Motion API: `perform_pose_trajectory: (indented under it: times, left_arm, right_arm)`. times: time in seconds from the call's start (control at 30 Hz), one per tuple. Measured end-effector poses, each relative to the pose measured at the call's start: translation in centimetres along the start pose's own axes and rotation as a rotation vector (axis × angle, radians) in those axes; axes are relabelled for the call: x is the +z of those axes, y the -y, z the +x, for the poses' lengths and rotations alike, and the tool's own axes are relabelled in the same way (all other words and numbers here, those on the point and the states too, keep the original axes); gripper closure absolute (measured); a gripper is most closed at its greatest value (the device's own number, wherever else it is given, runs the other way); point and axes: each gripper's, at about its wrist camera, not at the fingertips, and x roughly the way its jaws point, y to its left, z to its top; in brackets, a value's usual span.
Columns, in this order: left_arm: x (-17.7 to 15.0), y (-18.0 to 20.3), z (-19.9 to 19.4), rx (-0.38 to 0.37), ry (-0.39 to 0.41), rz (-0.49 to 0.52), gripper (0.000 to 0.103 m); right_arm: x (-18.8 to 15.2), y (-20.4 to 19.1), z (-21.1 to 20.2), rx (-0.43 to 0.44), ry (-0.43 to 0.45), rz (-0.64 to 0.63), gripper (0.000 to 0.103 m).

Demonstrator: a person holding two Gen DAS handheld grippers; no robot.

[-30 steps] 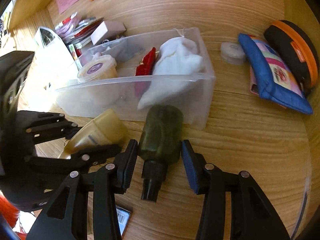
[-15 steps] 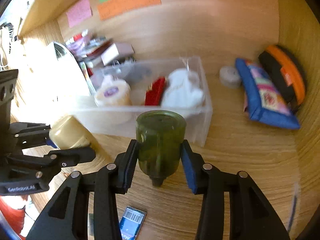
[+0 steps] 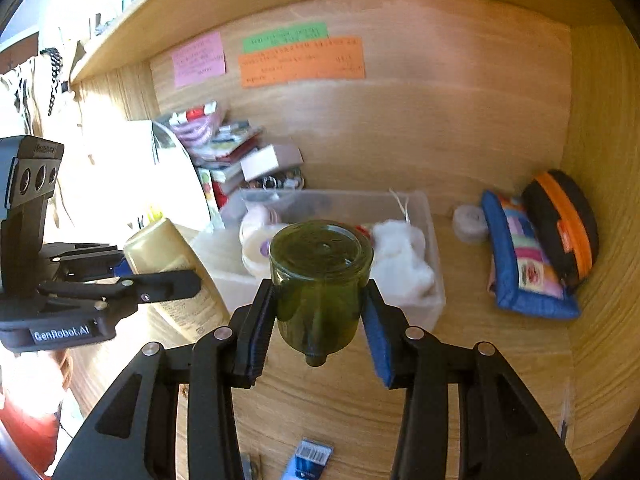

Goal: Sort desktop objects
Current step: 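Lift the sunscreen tube with the left tool while the right tool lifts the green bottle, then carry the sunscreen tube and green bottle over the clear box with both tools, then open both tools to drop the sunscreen tube and green bottle into the box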

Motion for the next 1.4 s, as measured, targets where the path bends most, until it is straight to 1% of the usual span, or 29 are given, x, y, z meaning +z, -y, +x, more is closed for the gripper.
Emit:
perform_pose_trajectory:
  times: [0.13, 0.23, 0.4, 0.47, 0.6, 0.77, 0.87, 1.03, 1.27, 1.4]
  left_arm:
    - [1.5, -1.6, -1.0, 0.015, 0.035, -0.021, 0.077]
    - [2.5, -2.5, -1.1, 0.053, 0.049, -0.026, 0.077]
    - [3.5, -4.1, 0.1, 0.101, 0.046, -0.037, 0.077]
    - [3.6, -4.6, 0.8, 0.107, 0.035, -0.046, 0.077]
    - [3.8, -5.7, 2.9, 0.095, 0.004, -0.064, 0.077]
    - [3.5, -6.4, 5.1, 0.089, -0.032, -0.069, 0.077]
    - [3.2, -6.6, 5.9, 0.107, -0.043, -0.068, 0.077]
    - [2.8, -6.5, 7.3, 0.133, -0.055, -0.048, 0.077]
    - [2.2, -5.8, 9.0, 0.157, -0.106, -0.014, 0.077]
    - [2.0, -5.0, 9.0, 0.192, -0.087, 0.027, 0.077]
  right_arm:
    - [1.4, 0.0, 0.2, 0.001, 0.025, 0.006, 0.064]
    - [2.5, 0.0, 0.4, -0.001, 0.039, 0.009, 0.064]
    - [4.0, -0.3, 1.0, 0.001, 0.069, 0.001, 0.064]
    - [4.4, -0.3, 1.7, 0.005, 0.066, -0.001, 0.064]
    - [4.8, 0.1, 4.1, -0.003, 0.03, 0.001, 0.064]
    - [4.2, 1.0, 8.0, -0.019, -0.045, 0.014, 0.064]
    - [3.5, 1.7, 9.7, -0.012, -0.083, 0.034, 0.064]
    - [2.4, 2.3, 10.8, 0.009, -0.111, 0.045, 0.064]
    - [1.6, 1.8, 11.9, 0.001, -0.136, 0.018, 0.064]
    - [1.5, 1.7, 12.0, -0.008, -0.138, 0.011, 0.064]
